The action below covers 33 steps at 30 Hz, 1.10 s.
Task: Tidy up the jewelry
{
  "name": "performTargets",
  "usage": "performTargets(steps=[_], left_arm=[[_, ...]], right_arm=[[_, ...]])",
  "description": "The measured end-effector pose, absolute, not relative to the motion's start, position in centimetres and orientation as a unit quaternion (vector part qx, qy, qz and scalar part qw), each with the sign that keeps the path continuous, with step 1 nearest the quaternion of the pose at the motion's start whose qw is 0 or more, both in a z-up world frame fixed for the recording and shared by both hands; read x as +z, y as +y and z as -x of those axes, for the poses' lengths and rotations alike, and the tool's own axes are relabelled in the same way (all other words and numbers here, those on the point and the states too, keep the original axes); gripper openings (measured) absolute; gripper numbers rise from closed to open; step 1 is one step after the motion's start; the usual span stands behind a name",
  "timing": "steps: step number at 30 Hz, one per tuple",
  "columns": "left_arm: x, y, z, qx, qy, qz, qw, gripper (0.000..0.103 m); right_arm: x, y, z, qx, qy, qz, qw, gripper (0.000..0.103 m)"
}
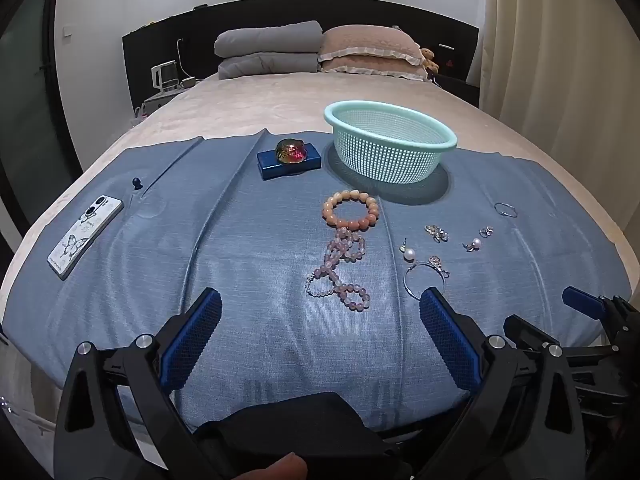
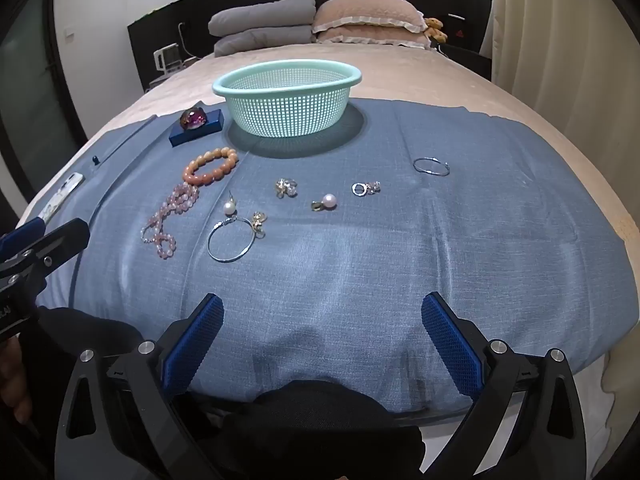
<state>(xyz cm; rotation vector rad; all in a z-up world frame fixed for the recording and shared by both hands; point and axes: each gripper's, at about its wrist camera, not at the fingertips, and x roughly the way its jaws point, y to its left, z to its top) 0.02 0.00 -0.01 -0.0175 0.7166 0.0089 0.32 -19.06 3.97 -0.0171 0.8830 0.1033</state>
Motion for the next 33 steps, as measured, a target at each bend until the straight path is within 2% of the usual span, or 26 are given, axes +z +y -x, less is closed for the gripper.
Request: performTargets(steps=[33], left_arm=[[-0.27, -0.07, -0.14, 0.007, 0.354, 0.007, 0.935, 0.097]], right_arm=[[3.92, -19.01, -0.33, 0.050, 0.427, 0.008, 0.903, 0.095]])
